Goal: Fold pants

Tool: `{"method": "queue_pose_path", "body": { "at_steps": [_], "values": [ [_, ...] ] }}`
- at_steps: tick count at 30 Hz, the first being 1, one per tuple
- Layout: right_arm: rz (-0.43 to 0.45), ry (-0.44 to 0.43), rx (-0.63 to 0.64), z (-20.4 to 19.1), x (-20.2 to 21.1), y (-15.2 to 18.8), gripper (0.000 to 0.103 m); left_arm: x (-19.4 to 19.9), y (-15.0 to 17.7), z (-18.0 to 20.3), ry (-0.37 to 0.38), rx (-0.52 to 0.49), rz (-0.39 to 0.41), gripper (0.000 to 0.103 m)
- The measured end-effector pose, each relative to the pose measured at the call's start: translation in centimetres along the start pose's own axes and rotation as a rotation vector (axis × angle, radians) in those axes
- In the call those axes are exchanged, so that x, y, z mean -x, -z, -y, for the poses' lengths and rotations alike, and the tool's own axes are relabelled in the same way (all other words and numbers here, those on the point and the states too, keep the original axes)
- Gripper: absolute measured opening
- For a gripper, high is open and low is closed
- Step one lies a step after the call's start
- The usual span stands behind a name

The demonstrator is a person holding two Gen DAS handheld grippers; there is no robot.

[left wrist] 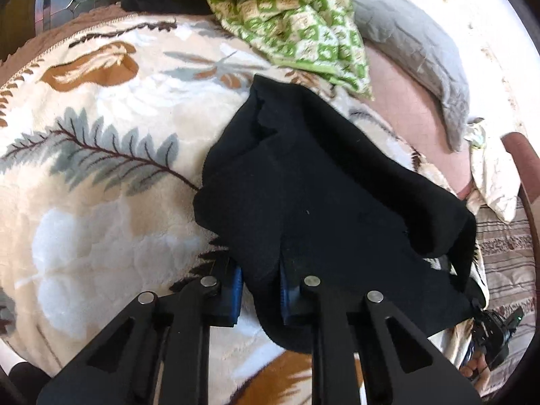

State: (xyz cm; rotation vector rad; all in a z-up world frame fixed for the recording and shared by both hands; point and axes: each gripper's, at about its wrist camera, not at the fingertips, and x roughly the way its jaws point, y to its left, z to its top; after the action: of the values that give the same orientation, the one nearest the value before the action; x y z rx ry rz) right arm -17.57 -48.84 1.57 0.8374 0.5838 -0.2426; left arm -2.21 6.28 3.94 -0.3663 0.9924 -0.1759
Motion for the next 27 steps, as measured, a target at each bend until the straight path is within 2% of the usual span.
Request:
{"method": "queue_pose_path", "body": {
  "at_steps": [3,6,9,13,17,21,23,24,25,26,27],
  "values": [
    [0.014,0.016,0.05,0.1,3.9,0.3,0.004,1.3,0.5,-0.2,0.024,-0.004,0.004,0.014],
    [-0.014,0.027,0.055,1.0,5.5,0.7,0.004,1.7,1.0,-0.5,0.025,-0.014,0.003,0.014],
    [-0.04,0.057,0.046,2.2,5.2,0.9,0.004,1.4,1.5,-0.8,0.02,-0.011,-0.008,0.014],
    [-0.096,0.114,0.02,3.6,2.6,1.5,0.004,1.0,2.1,-1.4,0.008,0.007,-0.022,0.014],
    [-0.082,0.089,0.02,3.4,3.7,1.5,0.004,2.6,2.0,-1.4,0.029,-0.009,-0.003,0.014],
    [-0.098,0.104,0.051,3.0,4.1,1.5,0.004,2.3,2.3,-1.3,-0.004,-0.038,-0.005,0.014],
    [-0.149,0.128,0.062,3.0,3.1,1.9,0.004,1.4,2.6,-1.7,-0.031,-0.028,-0.03,0.017],
    [-0.174,0.152,0.073,3.0,2.5,2.2,0.007,0.9,2.8,-2.0,-0.052,-0.025,-0.041,0.025],
    [-0.203,0.189,0.092,2.9,2.0,2.4,0.01,0.7,2.8,-2.2,-0.065,-0.02,-0.043,0.028],
    [-0.225,0.207,0.114,2.6,1.7,2.6,0.01,0.8,2.9,-2.4,-0.054,-0.009,-0.035,0.029],
    [-0.223,0.218,0.14,2.2,2.0,2.6,0.011,1.0,2.9,-2.4,-0.055,-0.008,-0.032,0.033]
  ]
}}
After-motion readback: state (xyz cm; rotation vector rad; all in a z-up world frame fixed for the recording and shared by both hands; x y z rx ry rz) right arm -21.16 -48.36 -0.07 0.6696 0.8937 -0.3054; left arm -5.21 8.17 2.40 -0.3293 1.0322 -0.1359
